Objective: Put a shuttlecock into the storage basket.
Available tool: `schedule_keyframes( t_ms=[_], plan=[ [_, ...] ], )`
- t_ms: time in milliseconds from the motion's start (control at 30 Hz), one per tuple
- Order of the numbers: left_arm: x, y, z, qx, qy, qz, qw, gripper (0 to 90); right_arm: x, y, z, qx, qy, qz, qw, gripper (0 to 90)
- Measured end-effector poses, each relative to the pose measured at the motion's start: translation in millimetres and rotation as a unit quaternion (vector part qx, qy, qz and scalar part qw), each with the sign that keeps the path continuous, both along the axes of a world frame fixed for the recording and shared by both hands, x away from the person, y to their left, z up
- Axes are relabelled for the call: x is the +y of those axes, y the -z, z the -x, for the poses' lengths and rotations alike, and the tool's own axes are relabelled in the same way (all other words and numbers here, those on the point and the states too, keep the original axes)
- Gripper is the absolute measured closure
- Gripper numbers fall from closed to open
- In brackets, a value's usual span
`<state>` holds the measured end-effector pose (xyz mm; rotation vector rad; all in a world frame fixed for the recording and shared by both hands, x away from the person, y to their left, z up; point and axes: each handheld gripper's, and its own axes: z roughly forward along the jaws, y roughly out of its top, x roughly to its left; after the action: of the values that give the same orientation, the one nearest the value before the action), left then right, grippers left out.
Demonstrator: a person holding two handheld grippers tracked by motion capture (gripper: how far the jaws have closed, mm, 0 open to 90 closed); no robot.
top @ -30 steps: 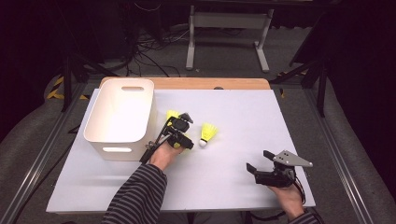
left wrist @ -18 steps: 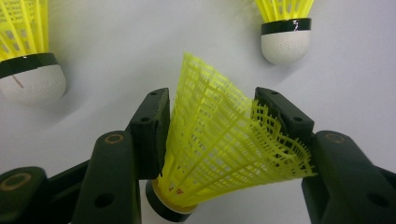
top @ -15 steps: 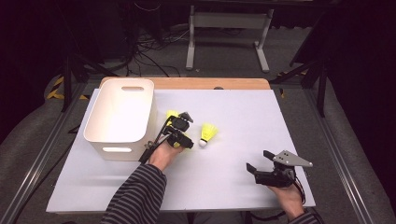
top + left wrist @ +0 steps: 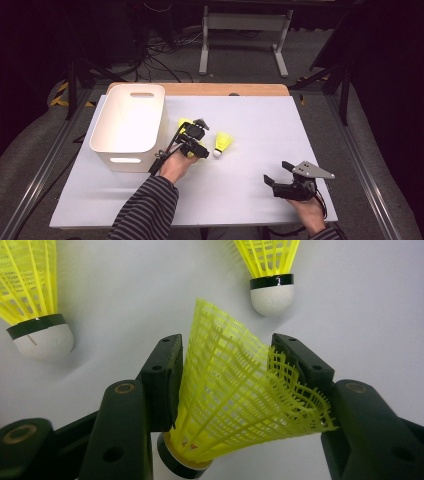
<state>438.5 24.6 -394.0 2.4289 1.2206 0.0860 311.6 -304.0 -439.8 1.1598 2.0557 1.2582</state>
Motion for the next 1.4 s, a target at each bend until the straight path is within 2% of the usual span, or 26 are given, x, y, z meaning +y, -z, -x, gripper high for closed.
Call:
schedule_keyframes(
  t_ms=[700, 1067, 1333, 1367, 1400],
  plan=[
    [-3.1, -30.7, 9.9, -0.02, 0.016, 0.004, 0.9997, 50.6, 0.1, 0.1, 0.0, 0.0, 0.0, 0.0, 1.0, 13.4],
    [-1.3, -44.8, 11.4, -0.024, 0.023, 0.0, 0.9994, 51.4, -0.2, 0.0, 0.0, 0.0, 0.001, 0.0, 1.0, 13.4],
    [-2.7, -53.6, 12.5, -0.035, 0.032, -0.006, 0.9988, 51.6, -0.2, 0.0, 0.1, 0.0, 0.001, 0.0, 1.0, 13.4],
    [-3.3, -54.4, 13.3, -0.031, 0.027, -0.002, 0.9992, 51.7, -0.2, 0.0, 0.1, 0.0, 0.001, 0.0, 1.0, 13.4],
    [-2.6, -55.9, 12.5, -0.035, 0.034, -0.006, 0.9988, 51.7, -0.2, 0.0, 0.1, 0.0, 0.001, 0.0, 1.0, 13.4]
  ],
)
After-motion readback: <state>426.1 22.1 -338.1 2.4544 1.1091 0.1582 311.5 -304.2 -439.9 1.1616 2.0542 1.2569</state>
